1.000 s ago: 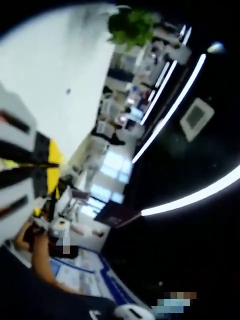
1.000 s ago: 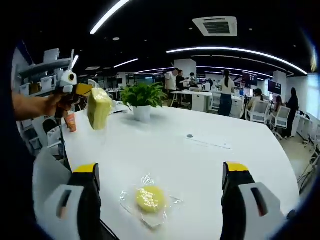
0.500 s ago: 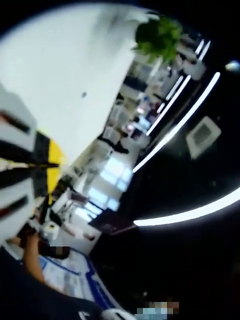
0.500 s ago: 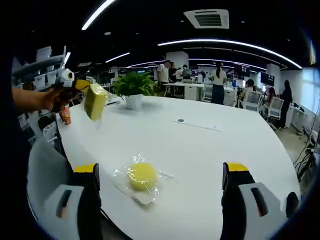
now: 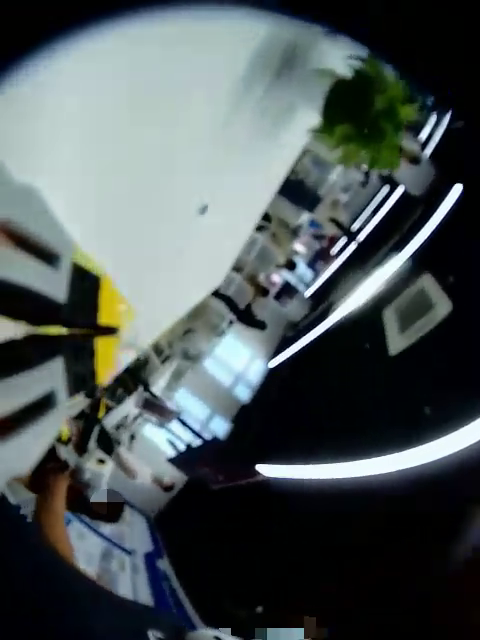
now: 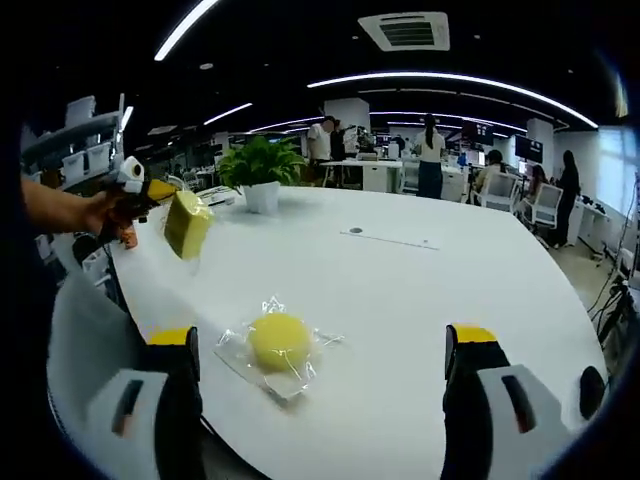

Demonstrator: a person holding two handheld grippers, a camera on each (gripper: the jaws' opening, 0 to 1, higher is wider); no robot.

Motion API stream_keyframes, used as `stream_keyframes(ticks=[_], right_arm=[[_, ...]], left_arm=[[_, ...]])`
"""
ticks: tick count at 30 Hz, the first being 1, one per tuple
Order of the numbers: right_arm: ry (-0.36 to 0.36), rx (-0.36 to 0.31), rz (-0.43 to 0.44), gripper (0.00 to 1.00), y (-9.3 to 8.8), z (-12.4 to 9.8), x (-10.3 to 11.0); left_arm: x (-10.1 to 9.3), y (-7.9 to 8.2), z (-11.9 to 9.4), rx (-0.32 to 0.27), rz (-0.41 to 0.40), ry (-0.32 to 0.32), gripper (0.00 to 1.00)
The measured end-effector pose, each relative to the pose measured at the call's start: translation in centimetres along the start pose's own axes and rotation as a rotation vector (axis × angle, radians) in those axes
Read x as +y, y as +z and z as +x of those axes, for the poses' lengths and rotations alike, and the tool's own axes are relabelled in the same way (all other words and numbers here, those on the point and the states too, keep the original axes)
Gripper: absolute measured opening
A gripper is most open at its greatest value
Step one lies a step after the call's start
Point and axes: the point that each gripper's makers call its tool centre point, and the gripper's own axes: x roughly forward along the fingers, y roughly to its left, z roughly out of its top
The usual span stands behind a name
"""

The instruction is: Compare the silicone blocks by pressing each to a similar depth, holding the contact briefly, and releasing to observe deformation and rebound differences across the visible hardness samples.

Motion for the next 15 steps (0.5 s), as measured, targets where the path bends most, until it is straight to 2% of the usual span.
stream_keyframes(ticks=[3, 6, 10, 15], right_arm=[[0.006, 0.008, 0.011, 0.96, -0.6, 0.1, 0.3], [0.015, 0.020, 0.013, 0.96, -1.1, 0.2, 0.8], [0.022, 0.021, 0.007, 0.96, -1.6, 0.2, 1.1], [0.017, 0.035, 0.024, 0.96, -1.9, 0.2, 1.2]], left_arm=[[1.2, -1.1, -0.2, 0.008, -0.051, 0.022, 0.00], [2.4, -1.6, -0.4, -0.014, -0.108, 0.040, 0.00], [3.4, -2.2, -0.2, -0.004, -0.149, 0.049, 0.00], [4.6, -3.2, 0.2, 0.024, -0.165, 0.074, 0.00]])
